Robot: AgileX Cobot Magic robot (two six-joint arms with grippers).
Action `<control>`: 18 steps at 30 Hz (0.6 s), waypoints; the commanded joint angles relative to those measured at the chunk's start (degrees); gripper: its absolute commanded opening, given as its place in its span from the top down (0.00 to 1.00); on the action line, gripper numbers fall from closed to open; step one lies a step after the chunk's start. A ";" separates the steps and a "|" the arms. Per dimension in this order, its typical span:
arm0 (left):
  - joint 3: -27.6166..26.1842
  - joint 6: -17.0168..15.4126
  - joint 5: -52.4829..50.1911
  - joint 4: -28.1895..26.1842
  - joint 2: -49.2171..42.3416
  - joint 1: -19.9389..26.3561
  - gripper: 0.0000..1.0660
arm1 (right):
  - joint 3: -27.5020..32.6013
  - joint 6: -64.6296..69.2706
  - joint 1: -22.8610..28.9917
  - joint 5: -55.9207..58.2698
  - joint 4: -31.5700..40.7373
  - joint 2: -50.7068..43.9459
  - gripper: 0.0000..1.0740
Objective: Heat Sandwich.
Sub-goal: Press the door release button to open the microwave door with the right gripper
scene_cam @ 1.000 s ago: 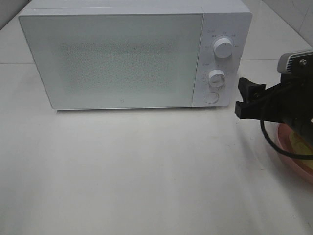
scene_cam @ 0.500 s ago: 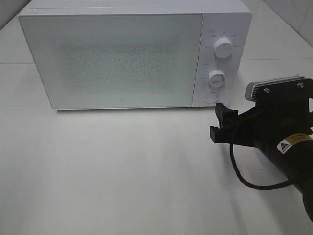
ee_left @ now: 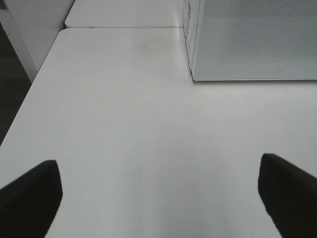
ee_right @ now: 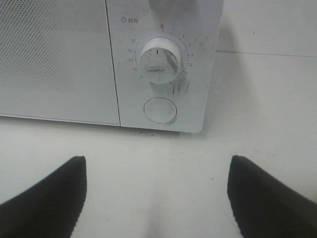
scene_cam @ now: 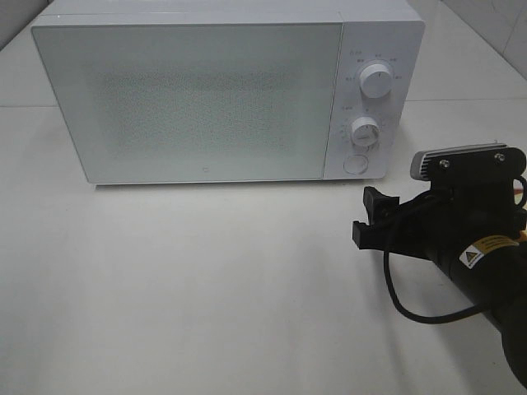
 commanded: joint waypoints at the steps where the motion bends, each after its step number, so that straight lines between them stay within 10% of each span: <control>1: 0.11 -0.06 -0.23 -0.11 -1.66 0.06 0.05 | 0.00 2.86 0.17 -3.32 0.00 0.06 0.29; 18: 0.11 -0.06 -0.23 -0.11 -1.66 0.06 0.05 | 0.00 55.41 0.17 -0.46 0.00 0.34 0.29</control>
